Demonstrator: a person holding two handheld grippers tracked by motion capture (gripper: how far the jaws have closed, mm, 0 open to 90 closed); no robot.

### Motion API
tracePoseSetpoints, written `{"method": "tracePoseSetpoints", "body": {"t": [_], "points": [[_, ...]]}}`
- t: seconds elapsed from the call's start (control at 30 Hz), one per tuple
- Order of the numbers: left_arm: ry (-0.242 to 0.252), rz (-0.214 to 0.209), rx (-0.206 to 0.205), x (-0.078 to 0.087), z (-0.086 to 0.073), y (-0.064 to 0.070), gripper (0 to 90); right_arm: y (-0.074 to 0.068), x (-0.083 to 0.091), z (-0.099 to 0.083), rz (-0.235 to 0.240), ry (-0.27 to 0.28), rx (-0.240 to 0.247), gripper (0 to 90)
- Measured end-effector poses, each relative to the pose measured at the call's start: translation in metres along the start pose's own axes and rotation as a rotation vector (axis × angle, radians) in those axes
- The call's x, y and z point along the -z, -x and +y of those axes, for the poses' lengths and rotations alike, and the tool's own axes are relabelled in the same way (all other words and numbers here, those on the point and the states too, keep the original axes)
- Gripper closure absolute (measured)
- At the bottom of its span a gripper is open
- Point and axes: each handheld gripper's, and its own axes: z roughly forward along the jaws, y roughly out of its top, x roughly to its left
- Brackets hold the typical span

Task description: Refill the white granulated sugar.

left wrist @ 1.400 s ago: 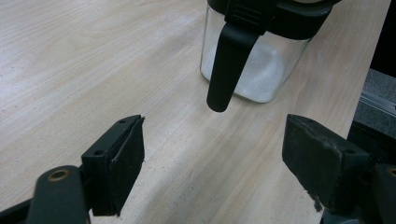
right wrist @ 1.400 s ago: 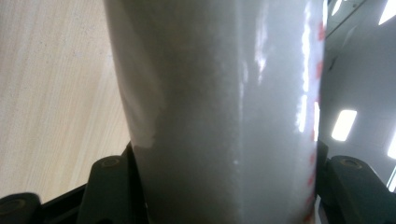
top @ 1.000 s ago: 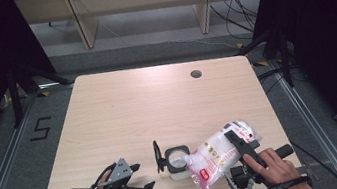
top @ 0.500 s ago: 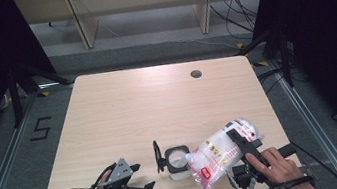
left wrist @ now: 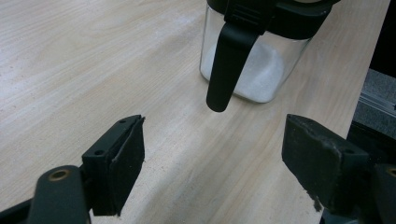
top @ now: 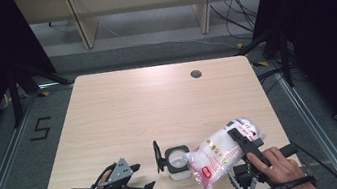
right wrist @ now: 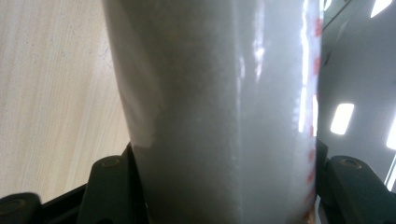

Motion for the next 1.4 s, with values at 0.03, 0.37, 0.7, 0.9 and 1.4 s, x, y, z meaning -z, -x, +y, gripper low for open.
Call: {"method": "tracePoseSetpoints", "body": {"t": [0.03, 0.37, 0.7, 0.9, 1.4], "points": [[0.002, 0.0, -0.002, 0.0, 0.0001, 0.0, 20.9, 0.0001, -0.0008, 0.0004, -0.015, 0.008, 0.011, 42.4], [0.0, -0.004, 0.007, -0.0002, 0.0, 0.0, 20.8, 0.0009, -0.0009, 0.0023, 0.002, 0.012, 0.031, 42.5], [-0.002, 0.0, 0.001, 0.0001, 0.0002, -0.0009, 20.8, -0.0013, -0.0013, 0.0036, 0.0, 0.014, 0.025, 42.5], [-0.002, -0.002, 0.008, 0.0001, 0.0001, -0.0005, 20.8, 0.0021, -0.0011, 0.0043, -0.004, 0.027, 0.055, 42.5], [0.002, 0.007, 0.004, 0.0004, 0.0, -0.0014, 20.9, -0.0022, -0.0025, 0.0068, 0.011, 0.018, 0.045, 42.5]]}}
